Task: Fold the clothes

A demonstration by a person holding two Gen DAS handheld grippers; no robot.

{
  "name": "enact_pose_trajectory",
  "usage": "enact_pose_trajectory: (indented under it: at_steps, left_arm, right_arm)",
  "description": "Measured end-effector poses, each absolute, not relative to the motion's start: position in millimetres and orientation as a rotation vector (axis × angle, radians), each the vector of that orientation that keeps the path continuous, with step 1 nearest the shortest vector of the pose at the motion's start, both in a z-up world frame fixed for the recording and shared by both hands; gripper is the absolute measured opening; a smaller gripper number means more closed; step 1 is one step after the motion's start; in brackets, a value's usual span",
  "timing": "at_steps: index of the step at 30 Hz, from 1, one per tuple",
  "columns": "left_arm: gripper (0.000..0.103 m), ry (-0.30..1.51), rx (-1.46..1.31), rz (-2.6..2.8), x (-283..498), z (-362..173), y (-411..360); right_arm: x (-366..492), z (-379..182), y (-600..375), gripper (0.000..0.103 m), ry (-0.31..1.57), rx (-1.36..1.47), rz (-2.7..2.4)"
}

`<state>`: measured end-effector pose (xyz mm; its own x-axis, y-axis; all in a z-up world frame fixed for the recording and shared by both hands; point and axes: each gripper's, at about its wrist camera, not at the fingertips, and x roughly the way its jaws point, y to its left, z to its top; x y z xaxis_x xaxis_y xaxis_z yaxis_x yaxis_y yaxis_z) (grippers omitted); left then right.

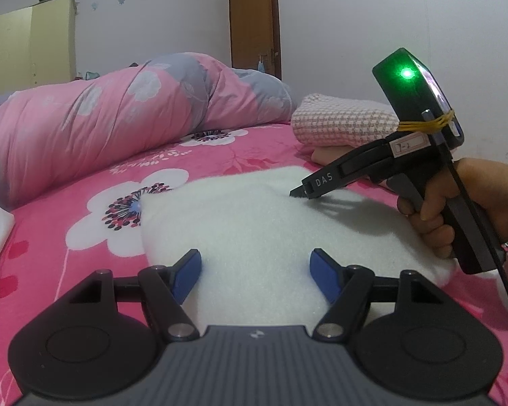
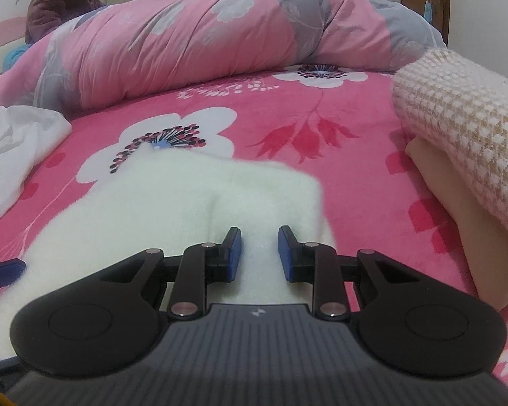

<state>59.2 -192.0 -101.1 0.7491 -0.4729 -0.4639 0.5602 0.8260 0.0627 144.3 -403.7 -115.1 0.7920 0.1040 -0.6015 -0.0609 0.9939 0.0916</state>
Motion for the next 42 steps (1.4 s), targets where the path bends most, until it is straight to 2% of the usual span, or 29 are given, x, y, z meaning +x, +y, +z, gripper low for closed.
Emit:
enact_pose_trajectory:
  at_steps: [42]
  left_arm:
    - [0.071, 0.446, 0.207, -0.553, 58.2, -101.0, -193.8]
  right_arm:
    - [143.2, -116.4, -404.4, 0.023, 0.642, 0.072, 0.093]
